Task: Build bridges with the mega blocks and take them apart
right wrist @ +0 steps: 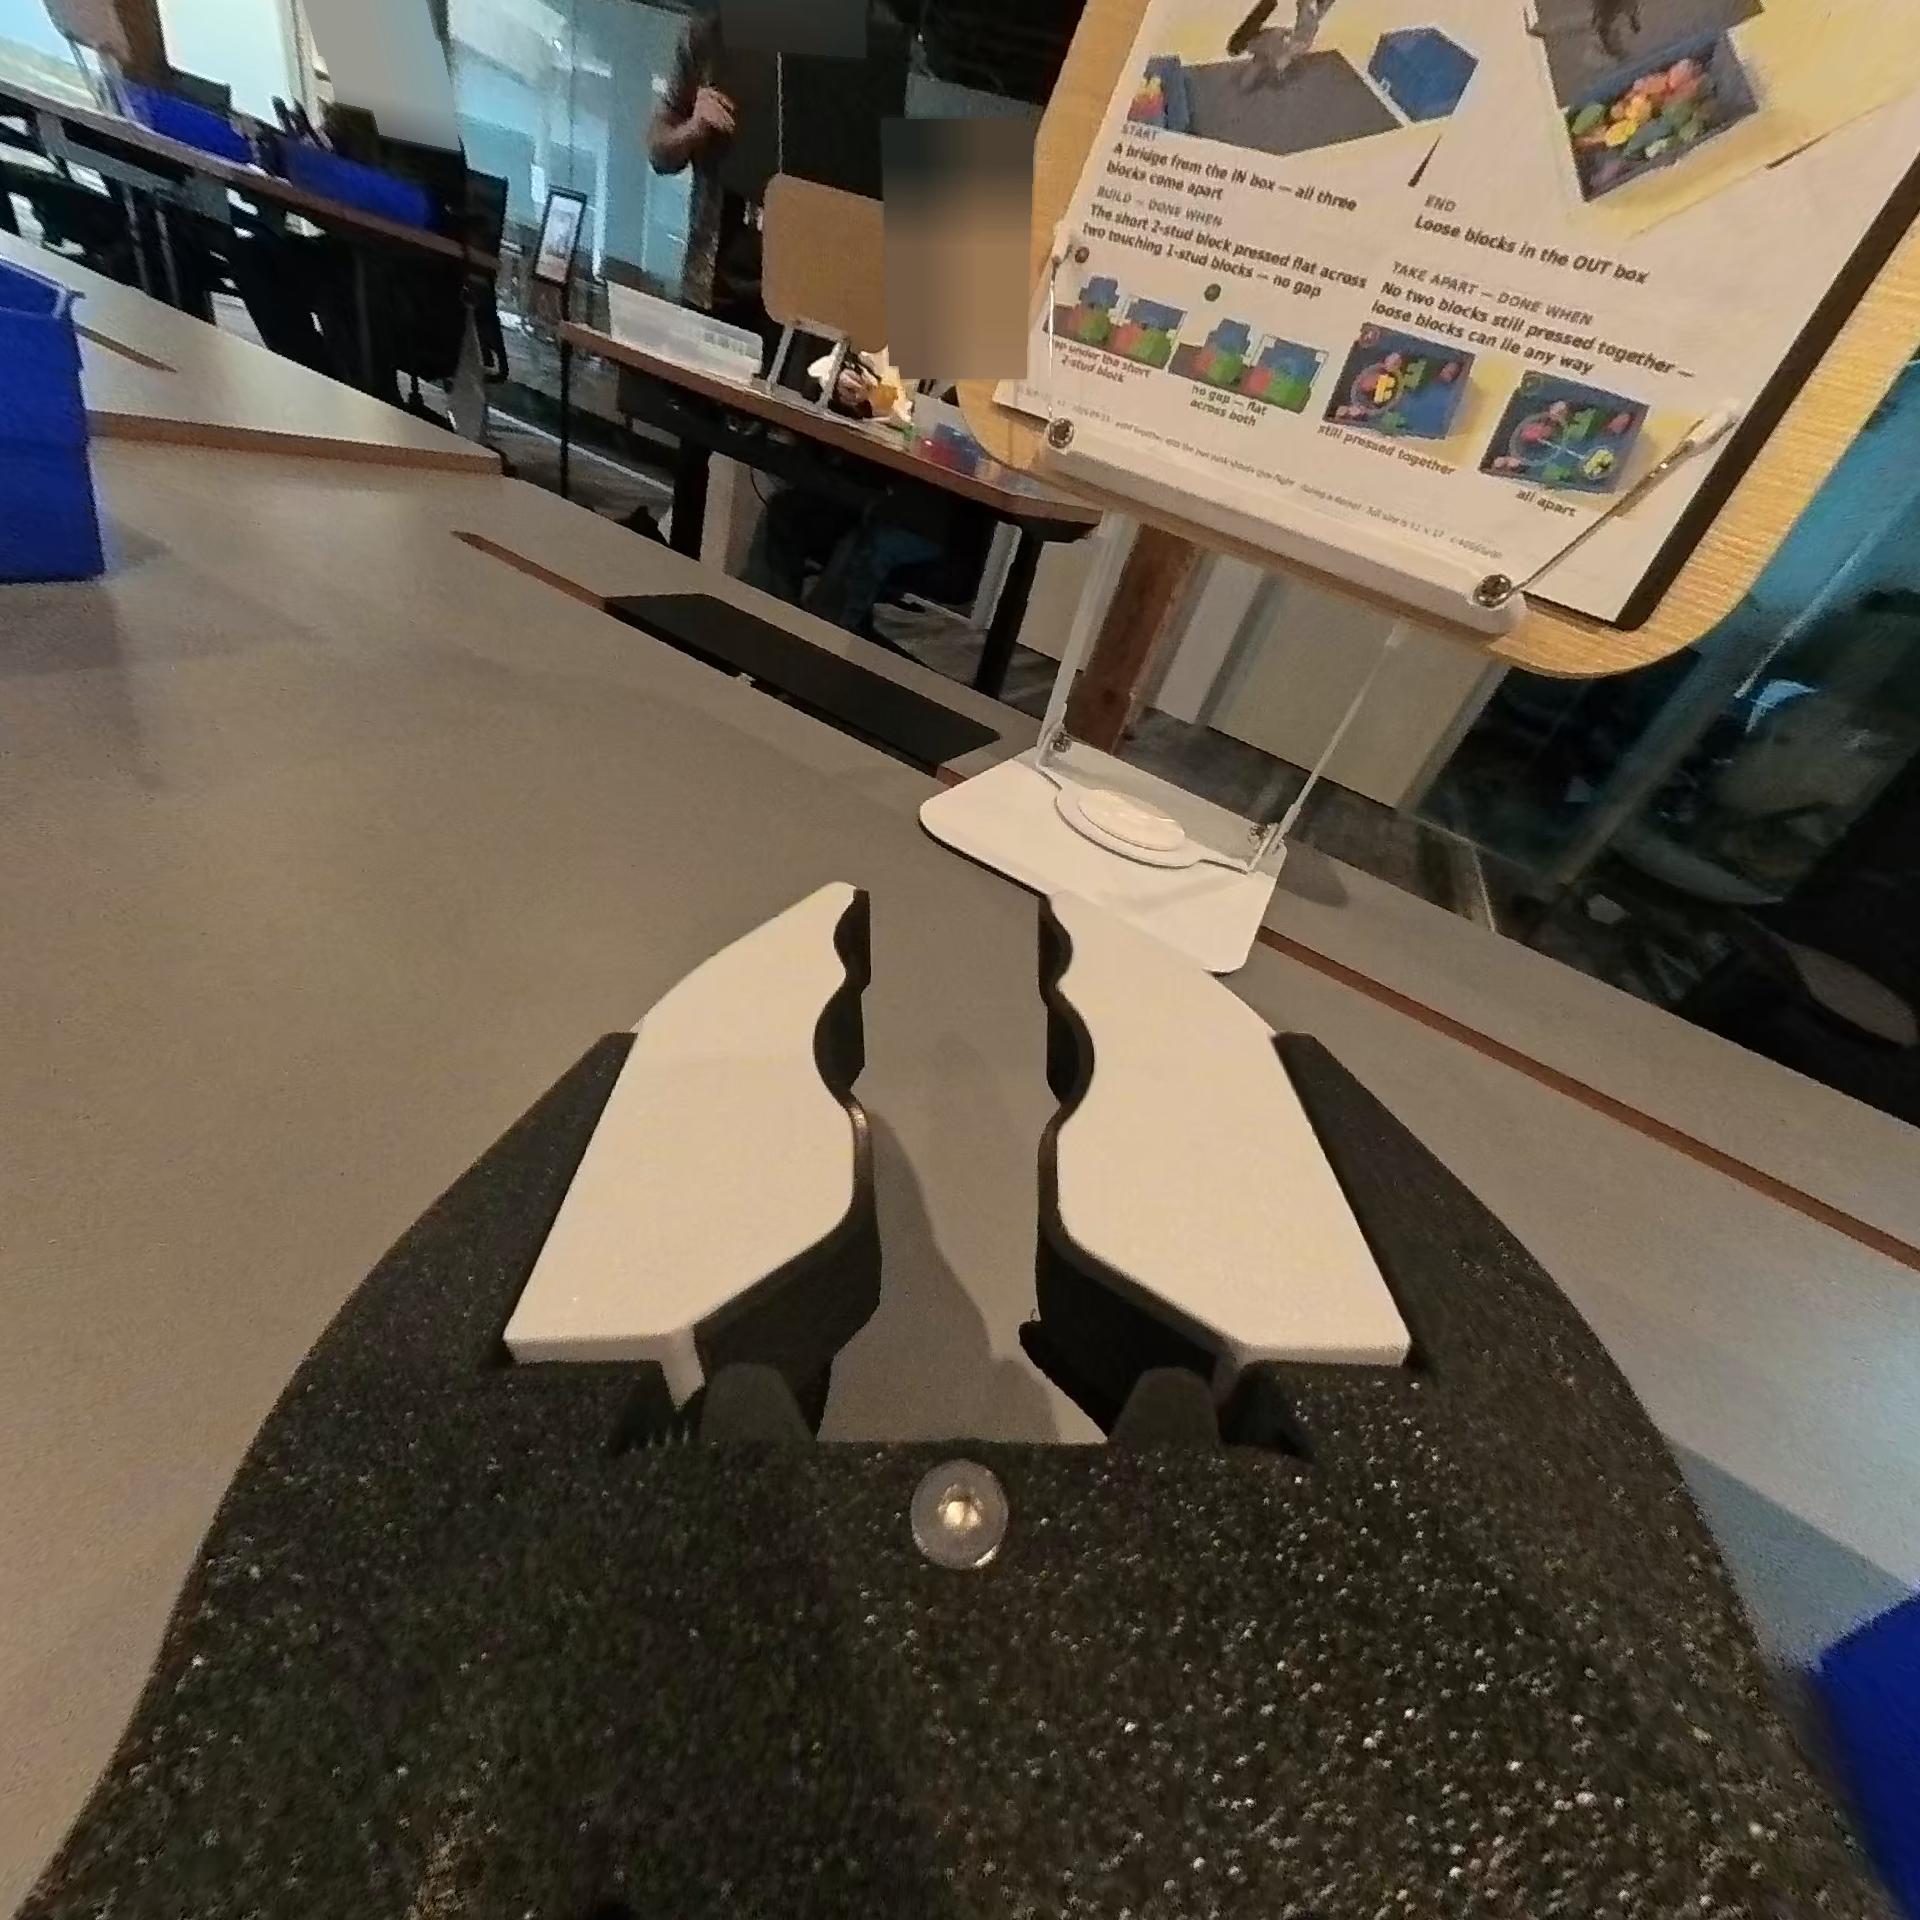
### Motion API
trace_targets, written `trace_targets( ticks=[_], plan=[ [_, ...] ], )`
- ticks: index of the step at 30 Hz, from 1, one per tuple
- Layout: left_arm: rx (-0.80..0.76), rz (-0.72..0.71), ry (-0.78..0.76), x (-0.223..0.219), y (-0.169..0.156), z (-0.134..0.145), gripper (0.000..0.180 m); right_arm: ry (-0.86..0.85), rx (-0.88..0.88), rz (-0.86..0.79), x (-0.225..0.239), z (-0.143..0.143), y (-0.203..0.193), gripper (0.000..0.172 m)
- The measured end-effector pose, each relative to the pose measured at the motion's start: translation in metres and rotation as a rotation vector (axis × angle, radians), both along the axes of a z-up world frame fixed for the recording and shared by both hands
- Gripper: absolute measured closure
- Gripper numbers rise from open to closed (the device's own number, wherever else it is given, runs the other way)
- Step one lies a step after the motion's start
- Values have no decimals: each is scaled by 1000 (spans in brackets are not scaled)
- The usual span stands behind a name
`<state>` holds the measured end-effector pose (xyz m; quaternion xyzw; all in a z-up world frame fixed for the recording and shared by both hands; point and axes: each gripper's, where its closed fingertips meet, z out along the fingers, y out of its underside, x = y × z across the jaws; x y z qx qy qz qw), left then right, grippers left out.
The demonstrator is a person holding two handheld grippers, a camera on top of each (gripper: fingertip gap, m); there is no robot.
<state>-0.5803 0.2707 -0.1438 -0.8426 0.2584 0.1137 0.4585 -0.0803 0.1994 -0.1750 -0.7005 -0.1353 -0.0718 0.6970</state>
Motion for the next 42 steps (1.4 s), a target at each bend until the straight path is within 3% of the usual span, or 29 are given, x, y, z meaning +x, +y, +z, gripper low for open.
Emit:
trace_targets(
  ticks=[3,6,11,16,26,30,36,42],
  plan=[
    [145,-140,-135,67,-25,50,132,-8,6,-2,-1,1,-2,141],
    [152,-387,-243,164,-59,57,132,-19,11,-17,-1,3,-7,141],
    [-33,-648,-235,291,-88,-21,132,-28,8,-38,2,3,-20,144],
    [-199,-708,-283,344,-109,-74,132,-7,18,-53,11,5,-31,145],
    [-252,-714,-236,356,-112,-99,132,-14,15,3,5,2,-32,144],
    [-243,-721,-302,353,-115,-87,106,-25,25,27,-1,4,-34,143],
    [-60,-685,-371,291,-114,-24,115,-21,20,41,-3,3,-33,143],
    [120,-384,-365,144,-73,45,122,-14,18,53,-5,2,-31,143]
  ],
)
